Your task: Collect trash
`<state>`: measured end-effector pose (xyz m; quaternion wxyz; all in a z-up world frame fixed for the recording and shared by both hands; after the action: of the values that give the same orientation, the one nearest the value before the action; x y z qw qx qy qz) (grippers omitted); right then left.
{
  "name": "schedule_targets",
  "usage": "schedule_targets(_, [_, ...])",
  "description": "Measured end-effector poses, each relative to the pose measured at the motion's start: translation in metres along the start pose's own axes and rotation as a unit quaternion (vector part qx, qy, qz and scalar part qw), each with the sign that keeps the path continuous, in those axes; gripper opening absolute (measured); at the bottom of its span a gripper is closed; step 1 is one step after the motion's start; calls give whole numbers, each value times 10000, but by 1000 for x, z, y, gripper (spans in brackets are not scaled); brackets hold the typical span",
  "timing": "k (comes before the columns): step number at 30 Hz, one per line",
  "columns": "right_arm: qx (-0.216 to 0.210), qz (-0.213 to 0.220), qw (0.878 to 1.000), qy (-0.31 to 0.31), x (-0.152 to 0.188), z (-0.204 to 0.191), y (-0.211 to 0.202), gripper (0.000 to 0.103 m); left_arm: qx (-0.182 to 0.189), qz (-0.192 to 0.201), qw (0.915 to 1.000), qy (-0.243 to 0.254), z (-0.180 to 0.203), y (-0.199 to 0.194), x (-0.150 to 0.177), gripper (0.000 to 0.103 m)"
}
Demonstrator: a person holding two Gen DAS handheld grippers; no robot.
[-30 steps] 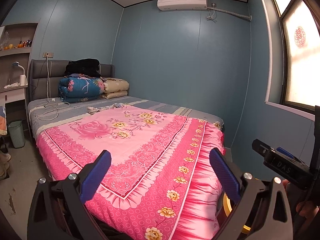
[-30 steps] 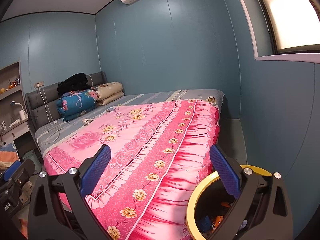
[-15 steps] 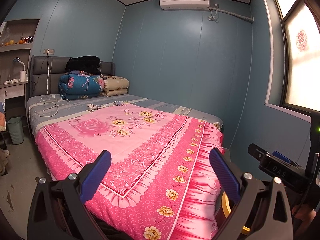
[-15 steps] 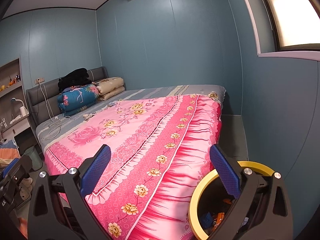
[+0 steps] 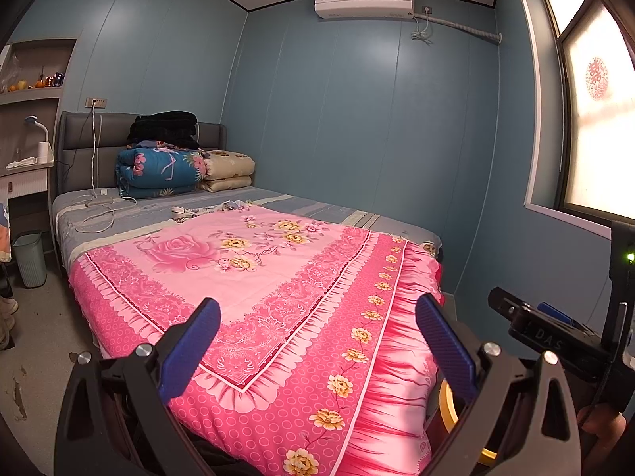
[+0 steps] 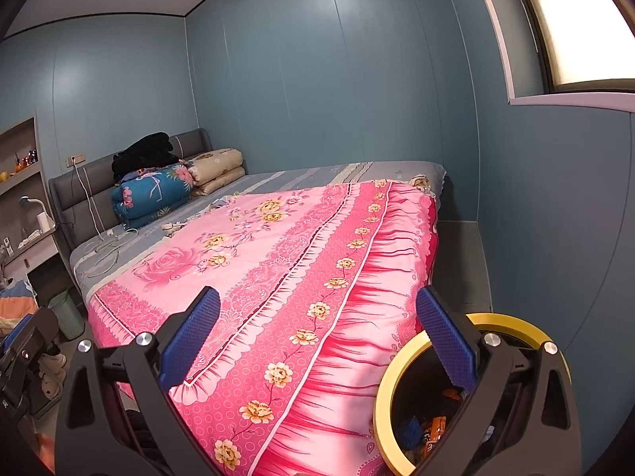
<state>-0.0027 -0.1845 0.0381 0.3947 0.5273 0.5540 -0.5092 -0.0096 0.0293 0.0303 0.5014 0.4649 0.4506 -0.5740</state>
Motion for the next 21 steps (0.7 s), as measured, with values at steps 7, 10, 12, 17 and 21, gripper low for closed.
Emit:
schedule_targets(7, [-2,-19,10000,19,1,1,1,95,-4,-2,10000,-2,1,0,0,95])
schedule_targets(10, [-2,-19,10000,11,1,1,1,95,2,-13,10000,-6,1,0,1,95])
schedule_targets(12, [1,-18,10000,16,1,1,1,95,3,-15,10000,-7,2,0,2,95])
schedule_targets(17, [-4,-21,10000,12,1,1,1,95,-2,-19,10000,-9,2,0,2,95])
schedule_targets(21, [-2,-27,10000,14,1,1,1,95,25,-53,10000,-43,2,1,4,95])
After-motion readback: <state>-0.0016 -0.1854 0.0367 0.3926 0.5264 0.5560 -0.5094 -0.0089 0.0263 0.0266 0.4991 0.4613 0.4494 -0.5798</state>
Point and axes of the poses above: each gripper's, at about its wrist camera, not at the fingertips, and y roughly the way its jaws point, z to its right, x to its underside, the point moved 1 cm from there along y, roughly the way its jaws point, and after that the axes turned 14 degrees about z, right-handed, at the moved point
